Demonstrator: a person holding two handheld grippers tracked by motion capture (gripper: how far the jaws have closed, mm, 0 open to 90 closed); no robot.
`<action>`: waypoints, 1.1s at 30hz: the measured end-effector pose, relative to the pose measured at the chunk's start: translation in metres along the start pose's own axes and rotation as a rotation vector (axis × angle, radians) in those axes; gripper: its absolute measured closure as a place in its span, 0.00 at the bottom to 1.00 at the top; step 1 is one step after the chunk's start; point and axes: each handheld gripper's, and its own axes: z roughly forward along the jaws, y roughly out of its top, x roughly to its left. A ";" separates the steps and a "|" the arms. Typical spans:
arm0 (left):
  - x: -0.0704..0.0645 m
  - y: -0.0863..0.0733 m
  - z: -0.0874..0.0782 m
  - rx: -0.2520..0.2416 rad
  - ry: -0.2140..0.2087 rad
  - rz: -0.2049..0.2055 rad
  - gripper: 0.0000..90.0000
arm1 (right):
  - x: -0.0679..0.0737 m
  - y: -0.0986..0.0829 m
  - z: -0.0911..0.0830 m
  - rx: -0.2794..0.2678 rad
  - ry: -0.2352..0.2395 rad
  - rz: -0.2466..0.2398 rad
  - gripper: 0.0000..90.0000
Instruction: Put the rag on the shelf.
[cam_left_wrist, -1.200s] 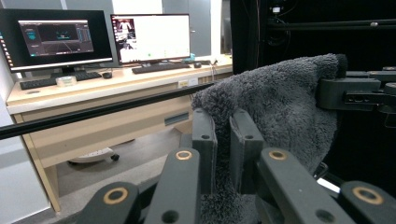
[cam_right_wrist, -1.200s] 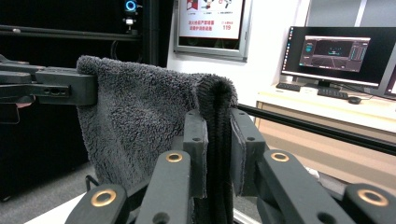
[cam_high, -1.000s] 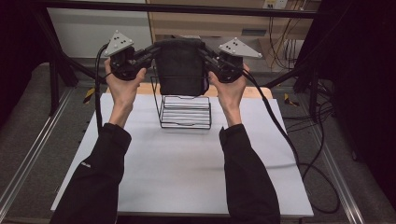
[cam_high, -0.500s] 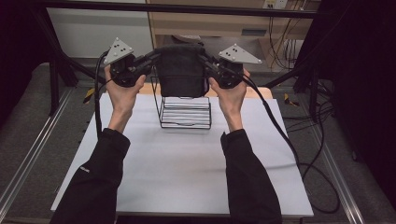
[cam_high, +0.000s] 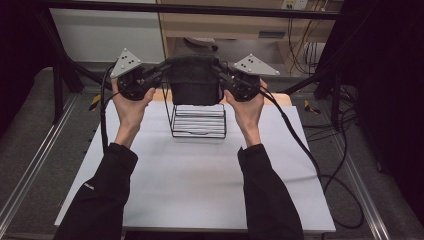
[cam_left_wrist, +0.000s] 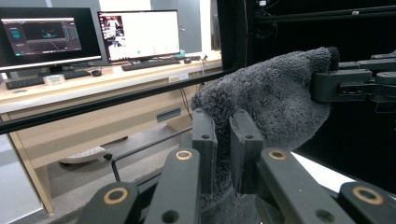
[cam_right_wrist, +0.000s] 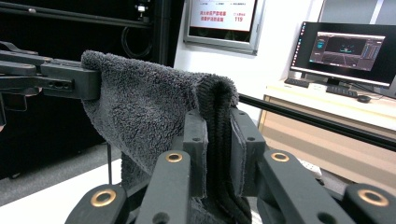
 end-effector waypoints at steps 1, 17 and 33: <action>-0.001 -0.001 -0.001 0.003 -0.002 0.004 0.91 | 0.001 -0.001 -0.001 0.000 0.001 0.000 0.88; -0.011 -0.026 -0.009 0.040 -0.019 0.005 0.90 | 0.009 -0.026 -0.012 0.031 0.034 0.017 0.87; -0.018 -0.039 -0.018 0.169 -0.027 -0.029 0.85 | 0.019 -0.034 -0.022 0.135 0.041 0.029 0.79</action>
